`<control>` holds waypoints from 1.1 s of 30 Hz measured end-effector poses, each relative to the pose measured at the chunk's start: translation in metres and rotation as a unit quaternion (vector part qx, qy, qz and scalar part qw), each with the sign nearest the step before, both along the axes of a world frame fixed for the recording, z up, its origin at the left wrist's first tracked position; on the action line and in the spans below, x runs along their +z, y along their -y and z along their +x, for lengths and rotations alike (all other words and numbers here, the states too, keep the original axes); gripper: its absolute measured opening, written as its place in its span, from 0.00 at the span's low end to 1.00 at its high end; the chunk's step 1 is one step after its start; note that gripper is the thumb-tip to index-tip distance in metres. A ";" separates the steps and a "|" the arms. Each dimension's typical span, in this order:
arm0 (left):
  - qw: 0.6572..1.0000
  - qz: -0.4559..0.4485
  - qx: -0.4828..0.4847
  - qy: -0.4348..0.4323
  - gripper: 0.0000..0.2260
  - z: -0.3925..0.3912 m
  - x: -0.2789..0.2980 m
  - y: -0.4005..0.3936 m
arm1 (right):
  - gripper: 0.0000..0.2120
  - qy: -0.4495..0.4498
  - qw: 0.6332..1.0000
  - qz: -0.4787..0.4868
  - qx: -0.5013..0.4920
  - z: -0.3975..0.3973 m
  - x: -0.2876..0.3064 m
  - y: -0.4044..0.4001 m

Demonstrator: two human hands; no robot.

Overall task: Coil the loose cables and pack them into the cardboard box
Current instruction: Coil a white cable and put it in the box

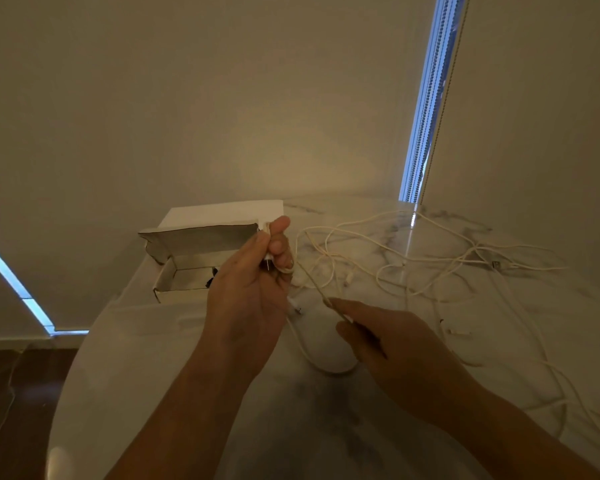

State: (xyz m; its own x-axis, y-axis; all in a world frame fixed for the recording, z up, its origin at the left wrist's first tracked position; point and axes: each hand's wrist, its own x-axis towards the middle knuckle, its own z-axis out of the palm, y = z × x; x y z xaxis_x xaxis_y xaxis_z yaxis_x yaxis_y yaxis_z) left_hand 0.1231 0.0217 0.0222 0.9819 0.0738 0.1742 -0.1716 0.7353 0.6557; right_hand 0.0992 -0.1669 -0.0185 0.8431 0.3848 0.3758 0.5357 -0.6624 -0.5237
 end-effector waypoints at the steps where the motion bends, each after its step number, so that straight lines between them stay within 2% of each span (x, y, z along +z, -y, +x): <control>1: 1.000 0.005 0.030 -0.001 0.15 0.000 0.000 0.000 | 0.16 -0.004 1.000 -0.006 0.003 -0.001 0.000 -0.001; 7: 0.989 0.058 0.134 -0.018 0.13 0.004 -0.002 -0.003 | 0.07 -0.016 0.998 0.002 0.055 -0.004 0.005 0.000; 10: 0.976 0.146 0.156 -0.029 0.11 0.004 -0.006 0.003 | 0.02 0.001 0.997 -0.007 0.083 -0.007 0.009 -0.001; 13: 0.955 0.244 0.168 -0.027 0.13 0.003 -0.013 0.009 | 0.05 0.020 0.995 -0.010 0.102 -0.008 0.011 -0.002; 15: 0.930 0.326 0.168 -0.023 0.12 0.003 -0.018 0.011 | 0.05 0.026 0.994 0.005 0.110 -0.009 0.013 -0.002; 18: 0.874 0.461 0.153 -0.004 0.11 0.001 -0.021 0.015 | 0.05 0.034 0.992 0.039 0.113 -0.010 0.016 -0.001; 22: 0.815 0.572 0.074 0.052 0.11 -0.004 -0.027 0.022 | 0.04 0.053 0.992 0.081 0.079 -0.008 0.020 0.004; 25: 0.796 0.601 0.044 0.057 0.13 -0.008 -0.028 0.026 | 0.05 0.069 0.992 0.099 0.047 -0.004 0.020 0.009; 30: 0.815 0.577 -0.002 0.050 0.19 -0.010 -0.017 0.026 | 0.05 0.083 0.991 0.106 0.008 -0.001 0.022 0.012; 32: 0.819 0.572 -0.018 0.043 0.17 -0.013 -0.016 0.025 | 0.05 0.082 0.989 0.123 -0.008 0.000 0.023 0.013; 33: 0.810 0.584 -0.021 0.041 0.14 -0.014 -0.016 0.025 | 0.05 0.077 0.988 0.136 -0.015 0.000 0.024 0.013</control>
